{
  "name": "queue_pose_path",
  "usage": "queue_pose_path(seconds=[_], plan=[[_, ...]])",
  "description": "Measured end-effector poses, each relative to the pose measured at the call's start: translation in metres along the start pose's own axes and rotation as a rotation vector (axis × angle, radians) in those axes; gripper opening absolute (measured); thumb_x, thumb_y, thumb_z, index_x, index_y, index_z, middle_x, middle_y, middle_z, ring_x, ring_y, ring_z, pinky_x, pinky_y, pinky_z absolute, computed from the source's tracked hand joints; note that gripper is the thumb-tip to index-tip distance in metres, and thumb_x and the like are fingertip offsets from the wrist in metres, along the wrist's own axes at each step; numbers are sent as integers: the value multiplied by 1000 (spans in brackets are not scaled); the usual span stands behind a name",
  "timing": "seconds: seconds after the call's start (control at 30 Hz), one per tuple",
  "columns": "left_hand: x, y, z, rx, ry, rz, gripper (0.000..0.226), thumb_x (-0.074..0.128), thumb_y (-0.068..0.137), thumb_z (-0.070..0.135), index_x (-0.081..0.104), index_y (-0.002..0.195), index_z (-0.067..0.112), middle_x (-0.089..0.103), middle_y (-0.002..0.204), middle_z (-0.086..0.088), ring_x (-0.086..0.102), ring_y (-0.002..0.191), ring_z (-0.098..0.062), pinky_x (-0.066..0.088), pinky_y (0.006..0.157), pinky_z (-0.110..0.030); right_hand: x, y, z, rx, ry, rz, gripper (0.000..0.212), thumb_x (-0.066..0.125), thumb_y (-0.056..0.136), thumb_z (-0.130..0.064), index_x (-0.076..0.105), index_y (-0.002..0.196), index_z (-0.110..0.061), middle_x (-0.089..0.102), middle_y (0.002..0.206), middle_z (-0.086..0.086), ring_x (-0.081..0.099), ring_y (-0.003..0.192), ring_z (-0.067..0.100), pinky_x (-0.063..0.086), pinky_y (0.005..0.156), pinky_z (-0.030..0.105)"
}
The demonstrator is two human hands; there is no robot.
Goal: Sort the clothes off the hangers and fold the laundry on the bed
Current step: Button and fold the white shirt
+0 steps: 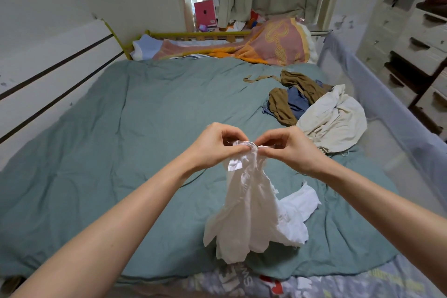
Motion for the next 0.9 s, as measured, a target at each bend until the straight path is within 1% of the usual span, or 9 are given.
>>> queue_pose_path(seconds=[0.07,0.13,0.23,0.33,0.43,0.53,0.7,0.77,0.9], plan=[[-2,4,3,18,12,-42,6,69,88,13,74,87,11,71,79,-6,59,70,-9,46,68,-25,-6,6,-3,-14,-73,14,7,74,80,-5,76,86,-9,74,78,2,69,74,12,57,76,31],[-8,7,12,58,6,-34,8,67,89,10,74,88,10,70,81,1,62,73,-9,46,69,-22,-14,10,-11,-77,-159,59,7,75,79,-5,76,84,-11,72,75,-1,66,71,17,55,72,37],[-18,11,32,113,-81,36,10,68,87,5,75,85,12,71,79,4,64,72,-6,47,69,-18,-28,9,-39,-293,-262,190,5,75,80,-8,74,83,-11,68,75,-4,60,68,17,49,61,37],[-22,13,47,134,-200,86,10,70,83,-1,74,83,8,72,76,1,66,73,-6,48,70,-17,-36,5,-58,-407,-239,301,4,74,80,-8,73,81,-11,69,79,-3,64,72,18,51,63,41],[-24,14,51,133,-212,127,6,74,79,-1,75,80,5,72,74,-4,65,70,-10,49,68,-20,-38,3,-58,-401,-181,321,8,75,79,-2,73,80,-10,71,81,-3,66,73,20,52,64,45],[-26,12,48,113,-201,175,5,76,77,0,75,79,4,72,75,-9,64,68,-12,50,67,-22,-39,0,-56,-404,-183,287,4,77,78,-6,74,81,-7,72,81,-1,66,73,21,52,64,45],[-17,14,46,57,-132,115,9,73,81,4,78,86,10,75,78,-4,67,72,-8,50,68,-18,-37,-1,-57,-398,-283,265,5,75,79,-7,74,82,-11,72,80,-5,66,72,14,52,65,39],[-15,16,43,26,-94,104,8,74,82,8,78,84,14,74,74,-1,64,68,-4,47,65,-16,-37,-1,-52,-336,-268,243,6,73,81,-6,75,84,-11,72,79,-5,66,72,12,54,67,36],[-11,14,32,-46,-50,83,3,75,81,16,78,81,17,75,76,-5,65,70,-8,50,69,-24,-31,-1,-37,-168,-181,166,6,73,82,-14,77,87,-13,73,76,-4,69,73,9,57,70,29]])
Point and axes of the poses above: each hand's wrist, its own y-axis towards the middle knuckle, its own x-axis out of the palm, z = x × y, the point moved 8 cm from there along y, towards the middle knuckle
